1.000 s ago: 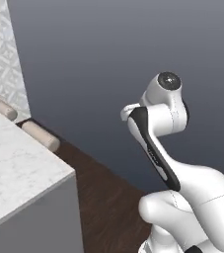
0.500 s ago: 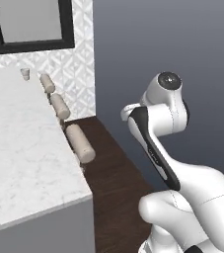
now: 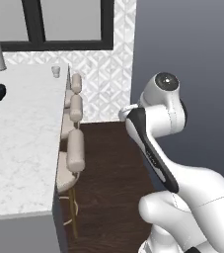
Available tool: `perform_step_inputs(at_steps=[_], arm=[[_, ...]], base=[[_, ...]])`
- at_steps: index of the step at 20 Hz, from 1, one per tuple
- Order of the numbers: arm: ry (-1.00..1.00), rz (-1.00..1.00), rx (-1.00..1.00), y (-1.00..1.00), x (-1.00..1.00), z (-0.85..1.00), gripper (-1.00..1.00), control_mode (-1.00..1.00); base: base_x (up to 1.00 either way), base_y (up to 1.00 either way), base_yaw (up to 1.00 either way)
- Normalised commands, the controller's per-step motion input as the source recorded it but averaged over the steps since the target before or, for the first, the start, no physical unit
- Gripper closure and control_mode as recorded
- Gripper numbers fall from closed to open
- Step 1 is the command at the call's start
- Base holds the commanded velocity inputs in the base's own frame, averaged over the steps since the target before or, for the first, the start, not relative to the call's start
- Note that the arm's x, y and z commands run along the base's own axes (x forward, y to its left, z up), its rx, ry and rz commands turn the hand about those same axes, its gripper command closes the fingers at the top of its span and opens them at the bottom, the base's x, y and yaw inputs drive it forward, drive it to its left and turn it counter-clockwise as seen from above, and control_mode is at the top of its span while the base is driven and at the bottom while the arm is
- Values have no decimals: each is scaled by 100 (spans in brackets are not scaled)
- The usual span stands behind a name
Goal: Take a straw from the drawer in front and place it inside the glass cup on the dining counter.
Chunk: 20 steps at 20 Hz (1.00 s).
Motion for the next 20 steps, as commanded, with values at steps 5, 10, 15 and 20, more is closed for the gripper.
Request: perform_step_inputs(at_steps=[5,10,15,20], arm=[[0,0,0,0,0,0,100,100],[0,0,0,0,0,0,100,100],[0,0,0,0,0,0,100,100],[0,0,0,0,0,0,100,100]], base=[[100,-70,38],[100,-75,37],[96,-89,43],[97,-83,45]])
